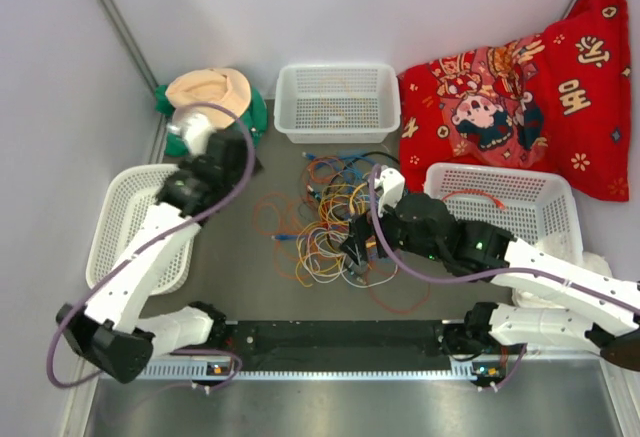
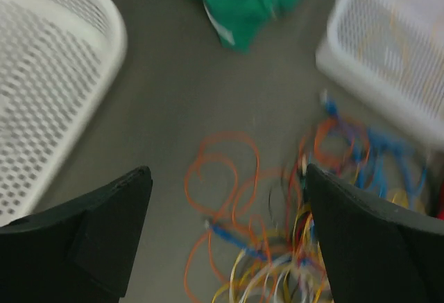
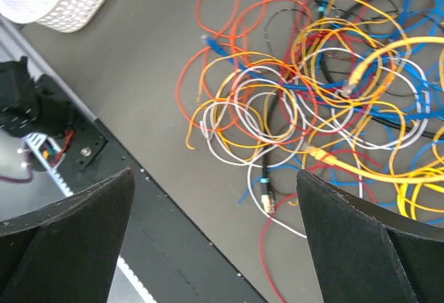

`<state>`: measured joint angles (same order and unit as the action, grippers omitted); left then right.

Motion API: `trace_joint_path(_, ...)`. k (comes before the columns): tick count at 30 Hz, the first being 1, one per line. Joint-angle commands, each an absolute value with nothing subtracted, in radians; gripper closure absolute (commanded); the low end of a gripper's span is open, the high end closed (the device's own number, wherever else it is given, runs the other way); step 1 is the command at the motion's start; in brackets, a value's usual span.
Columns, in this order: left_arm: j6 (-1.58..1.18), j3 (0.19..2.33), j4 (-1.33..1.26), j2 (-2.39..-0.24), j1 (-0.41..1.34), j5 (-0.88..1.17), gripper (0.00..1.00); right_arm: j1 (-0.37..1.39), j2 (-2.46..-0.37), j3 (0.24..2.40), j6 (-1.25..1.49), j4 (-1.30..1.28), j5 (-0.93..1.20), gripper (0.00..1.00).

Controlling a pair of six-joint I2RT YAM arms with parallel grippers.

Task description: Untangle the cables

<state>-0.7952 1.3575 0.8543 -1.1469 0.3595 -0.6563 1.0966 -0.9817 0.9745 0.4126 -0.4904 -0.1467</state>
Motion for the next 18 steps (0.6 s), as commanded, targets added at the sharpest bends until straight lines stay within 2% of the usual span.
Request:
trace_joint_path(1,-0.850,1.137,0.691,-1.115,0.592,-0.460,0.04,1.097,-0.980,1.017,0.423,-0.532,-0.244,0.01)
trace_joint_path(5,-0.815,1.051,0.611,-1.160,0.893,-0.463,0.04,1.098,-0.976,0.999,0.457,-0.554,-0.279,0.01)
trace_joint_path(8,-0.799,1.028,0.588,-1.235,1.021,-0.477,0.01,1.097,-0.980,0.993,0.478,-0.558,-0.285,0.01)
trace_joint_path(15,-0.845,0.901,0.465,-1.370,1.040,-0.350,0.02,1.097,-0.989,0.988,0.522,-0.584,-0.282,0.01)
trace_joint_path(18,-0.890,0.838,0.430,-1.387,1.039,-0.387,0.13,1.097,-0.977,0.991,0.526,-0.609,-0.291,0.01)
